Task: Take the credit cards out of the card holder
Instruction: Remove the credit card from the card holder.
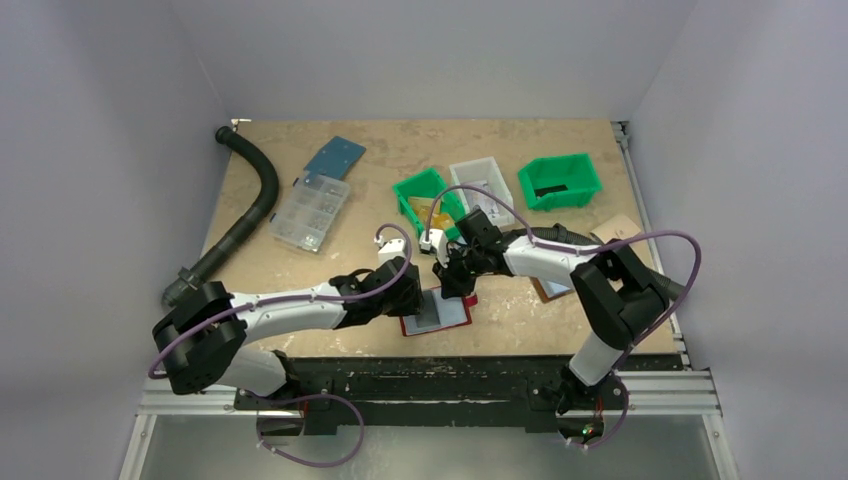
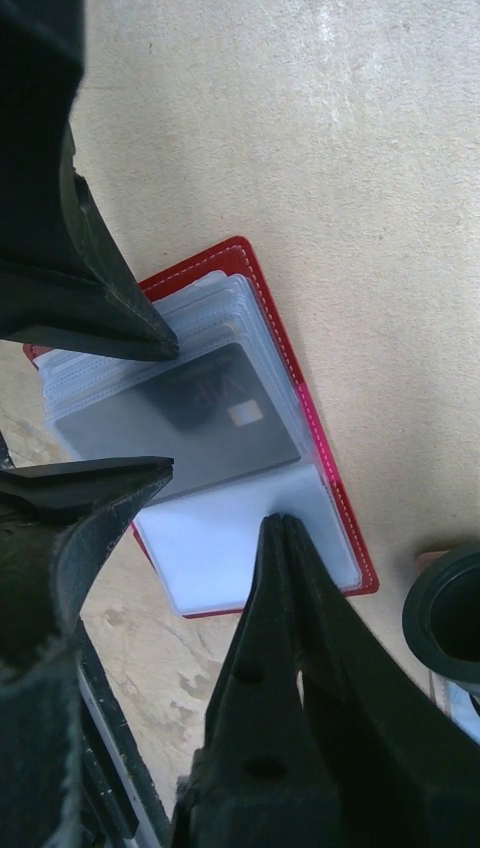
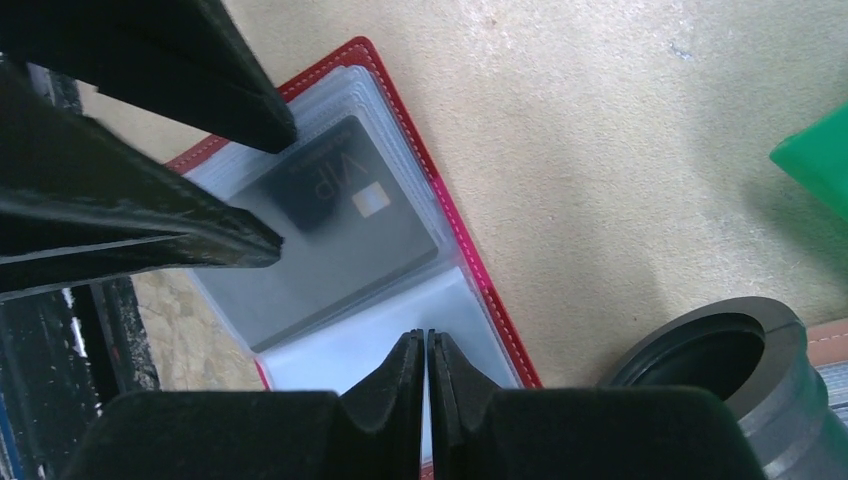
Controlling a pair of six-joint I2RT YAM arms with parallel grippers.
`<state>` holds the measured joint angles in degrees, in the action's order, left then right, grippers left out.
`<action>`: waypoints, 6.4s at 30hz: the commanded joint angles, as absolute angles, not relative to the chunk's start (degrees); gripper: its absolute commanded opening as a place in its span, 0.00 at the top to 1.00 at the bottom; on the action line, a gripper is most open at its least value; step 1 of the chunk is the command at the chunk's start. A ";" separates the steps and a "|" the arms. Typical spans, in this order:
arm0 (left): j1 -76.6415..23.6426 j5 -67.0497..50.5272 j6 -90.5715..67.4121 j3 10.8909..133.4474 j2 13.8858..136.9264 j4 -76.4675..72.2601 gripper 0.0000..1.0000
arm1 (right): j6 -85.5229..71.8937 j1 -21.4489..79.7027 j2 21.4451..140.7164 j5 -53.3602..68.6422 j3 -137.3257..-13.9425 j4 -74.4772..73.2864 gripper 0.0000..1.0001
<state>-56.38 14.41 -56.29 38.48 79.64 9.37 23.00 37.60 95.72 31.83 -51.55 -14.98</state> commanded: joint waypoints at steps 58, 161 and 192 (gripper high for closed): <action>-50.36 -2.64 -61.53 23.92 74.12 -19.96 0.51 | 22.41 38.72 99.40 29.62 -55.46 -17.31 0.89; -48.35 -18.32 -60.64 26.69 99.32 -62.44 0.37 | 14.40 27.68 94.91 43.84 -59.62 -22.51 0.25; -47.25 6.55 -52.70 12.96 54.31 -35.48 0.08 | 17.85 21.11 83.45 47.62 -52.24 -25.89 0.21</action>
<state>-47.62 6.04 -48.71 16.88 53.93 -30.06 21.63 21.26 85.69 43.57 -53.08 -25.91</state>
